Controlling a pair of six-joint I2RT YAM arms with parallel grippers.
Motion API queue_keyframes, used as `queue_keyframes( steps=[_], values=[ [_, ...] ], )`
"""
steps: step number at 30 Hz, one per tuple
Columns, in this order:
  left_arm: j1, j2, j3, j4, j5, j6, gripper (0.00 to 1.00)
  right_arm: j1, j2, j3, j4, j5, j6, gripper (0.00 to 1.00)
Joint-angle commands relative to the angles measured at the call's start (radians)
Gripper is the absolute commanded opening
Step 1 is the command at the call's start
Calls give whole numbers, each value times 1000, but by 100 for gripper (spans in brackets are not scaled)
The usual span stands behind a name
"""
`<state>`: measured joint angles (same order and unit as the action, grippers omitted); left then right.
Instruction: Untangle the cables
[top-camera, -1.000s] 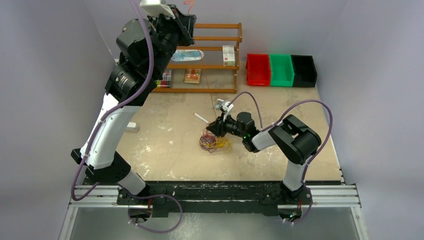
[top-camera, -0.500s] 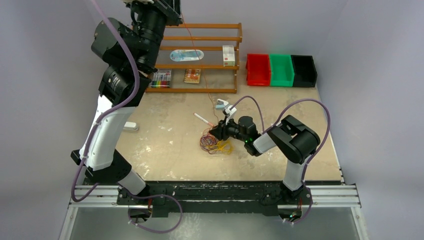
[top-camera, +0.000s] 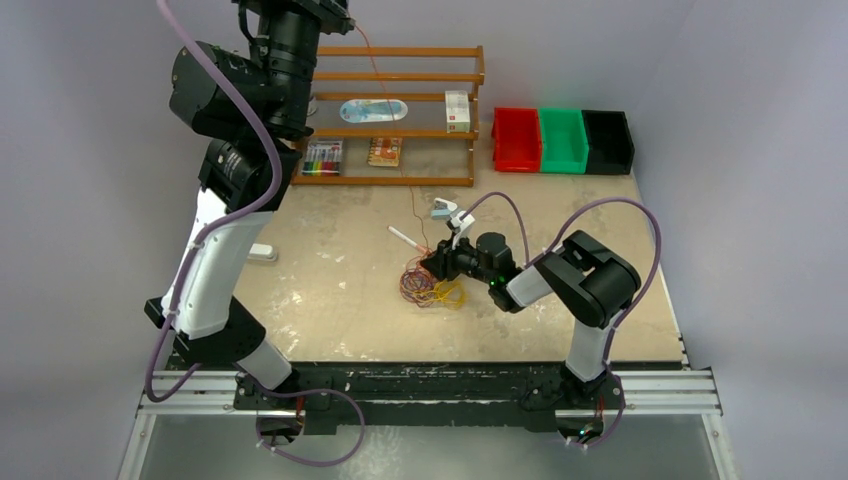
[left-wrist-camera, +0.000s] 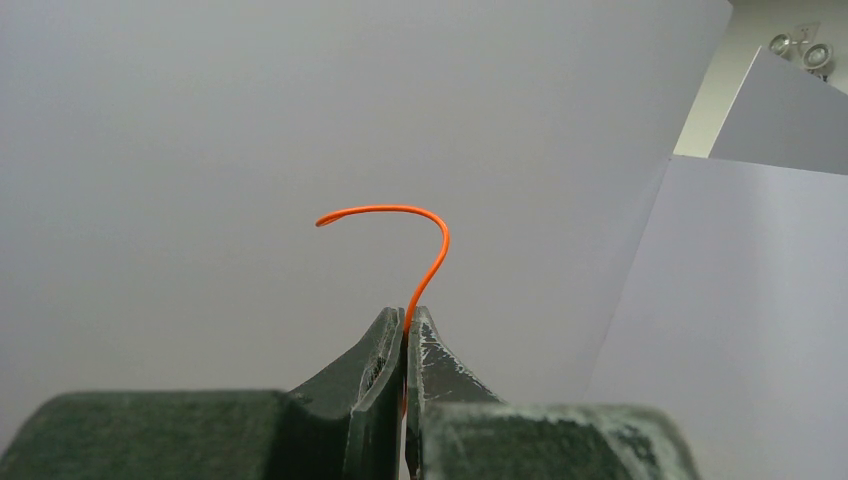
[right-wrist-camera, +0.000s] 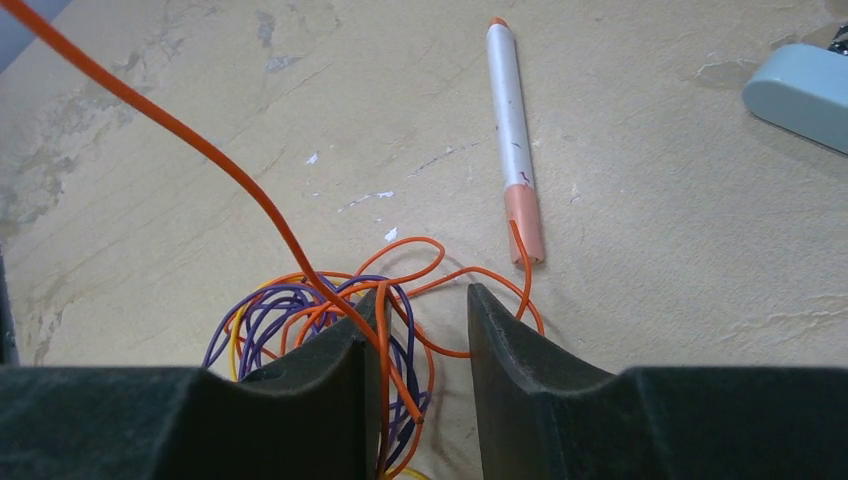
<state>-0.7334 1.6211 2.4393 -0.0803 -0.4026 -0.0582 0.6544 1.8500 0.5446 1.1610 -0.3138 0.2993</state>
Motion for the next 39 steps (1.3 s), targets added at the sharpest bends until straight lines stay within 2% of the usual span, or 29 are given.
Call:
queue_keyframes(
  steps=[1, 5, 11, 16, 22, 28, 32, 33, 36, 39],
  values=[
    [3, -50, -47, 68, -6, 27, 0, 4, -62, 4, 10, 22, -3, 38],
    [4, -80, -104, 74, 7, 12, 0, 4, -141, 16, -41, 18, -32, 42],
    [3, -121, -180, 86, 51, -26, 0, 5, -303, 44, -147, 22, -104, 66],
    [4, -142, -208, 93, 68, -40, 0, 4, -404, 53, -183, 24, -166, 79],
    [4, -158, -228, 94, 65, -40, 0, 5, -396, 127, -228, -85, -248, 80],
    [3, -197, -294, 116, 58, -58, 0, 4, -305, 208, -210, -99, -249, 74],
    [4, -216, -313, 122, 54, -61, 0, 5, -243, 270, -199, -137, -248, 66],
    [4, -217, -313, 120, 53, -59, 0, 5, -230, 283, -200, -141, -247, 62],
    [4, -221, -314, 111, 41, -57, 0, 5, -213, 307, -207, -152, -240, 43],
    [4, -235, -337, 105, 12, -55, 0, 5, -256, 289, -200, -96, -227, 30]
  ],
)
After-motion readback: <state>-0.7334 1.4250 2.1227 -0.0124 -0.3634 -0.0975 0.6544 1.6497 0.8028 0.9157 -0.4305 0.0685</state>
